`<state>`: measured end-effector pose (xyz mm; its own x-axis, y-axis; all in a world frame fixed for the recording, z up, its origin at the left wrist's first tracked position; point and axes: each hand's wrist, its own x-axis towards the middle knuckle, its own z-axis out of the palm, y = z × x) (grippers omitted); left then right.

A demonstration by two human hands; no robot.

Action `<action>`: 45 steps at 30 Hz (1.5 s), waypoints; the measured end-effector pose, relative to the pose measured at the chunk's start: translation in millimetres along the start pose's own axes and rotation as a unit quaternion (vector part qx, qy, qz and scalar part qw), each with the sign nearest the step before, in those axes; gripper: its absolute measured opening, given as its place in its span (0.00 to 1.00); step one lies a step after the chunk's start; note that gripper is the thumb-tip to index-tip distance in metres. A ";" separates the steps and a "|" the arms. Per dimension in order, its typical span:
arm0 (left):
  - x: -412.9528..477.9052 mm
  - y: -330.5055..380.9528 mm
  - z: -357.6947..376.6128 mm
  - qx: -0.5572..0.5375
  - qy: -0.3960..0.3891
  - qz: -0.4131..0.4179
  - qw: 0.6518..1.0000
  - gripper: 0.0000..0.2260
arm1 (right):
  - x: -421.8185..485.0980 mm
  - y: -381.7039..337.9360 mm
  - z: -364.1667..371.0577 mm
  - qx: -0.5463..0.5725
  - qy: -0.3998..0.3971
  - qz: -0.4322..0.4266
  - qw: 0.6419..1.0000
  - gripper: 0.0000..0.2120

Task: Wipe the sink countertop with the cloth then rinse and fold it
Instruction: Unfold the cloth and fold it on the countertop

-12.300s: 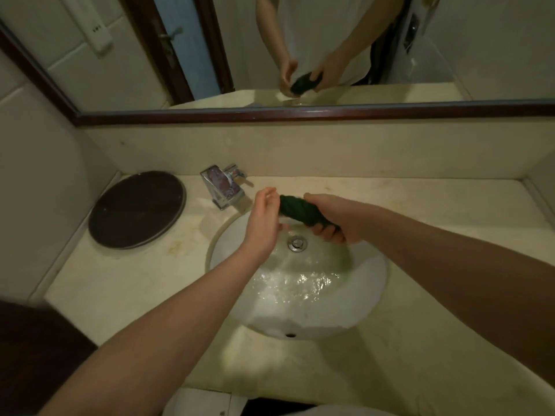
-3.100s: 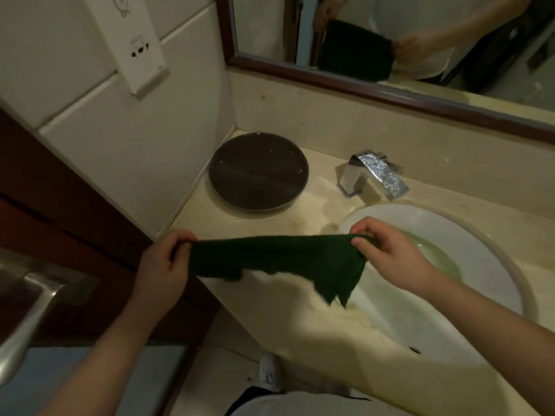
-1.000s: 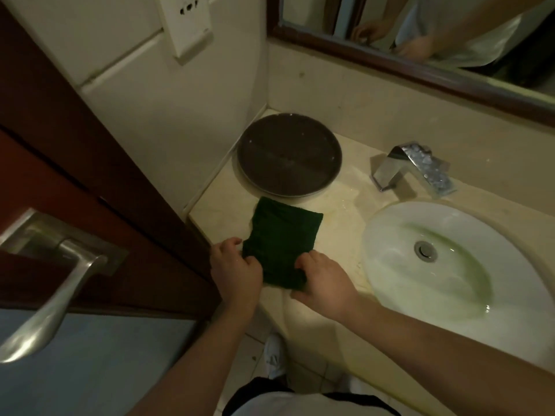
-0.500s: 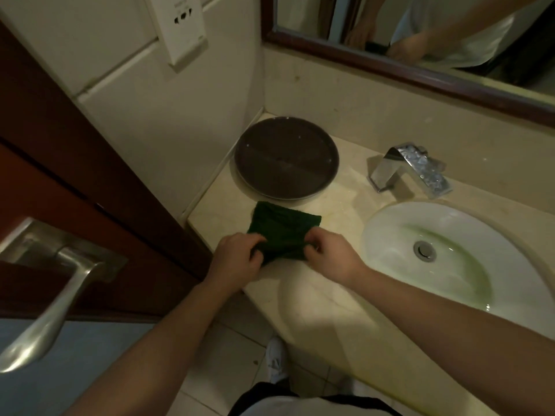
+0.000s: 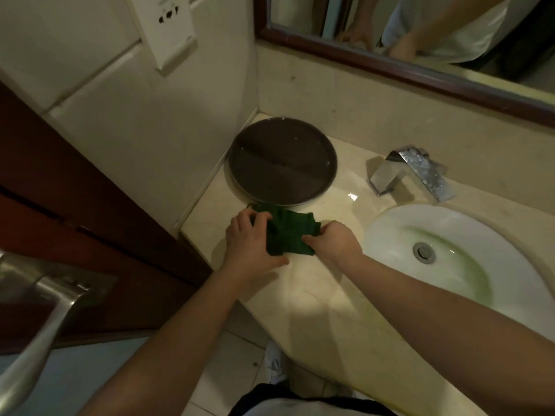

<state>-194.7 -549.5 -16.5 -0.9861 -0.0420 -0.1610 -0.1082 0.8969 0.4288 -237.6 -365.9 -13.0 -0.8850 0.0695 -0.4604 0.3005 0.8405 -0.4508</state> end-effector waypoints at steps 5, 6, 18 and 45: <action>-11.0 -20.6 22.0 0.061 0.058 0.075 0.994 0.13 | 2.0 -5.4 5.2 0.063 -0.019 0.022 0.998 0.12; -9.3 -21.0 20.0 0.041 0.068 0.083 0.993 0.09 | 0.3 -6.6 4.8 0.092 -0.008 0.026 0.995 0.11; 18.0 8.7 -16.3 -0.693 -0.052 -0.339 0.635 0.25 | -36.2 -99.1 -93.0 0.075 -0.028 -0.184 0.980 0.06; 96.7 56.4 7.5 -0.058 0.037 -0.002 0.998 0.26 | 78.4 -49.5 -56.1 -0.181 -0.073 -0.217 0.956 0.16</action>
<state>-295.2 -499.7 -14.6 -0.9916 -0.0820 -0.0998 -0.1226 0.8400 0.5285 -341.8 -371.9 16.1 -0.8309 -0.3816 -0.4049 -0.2499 0.9062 -0.3410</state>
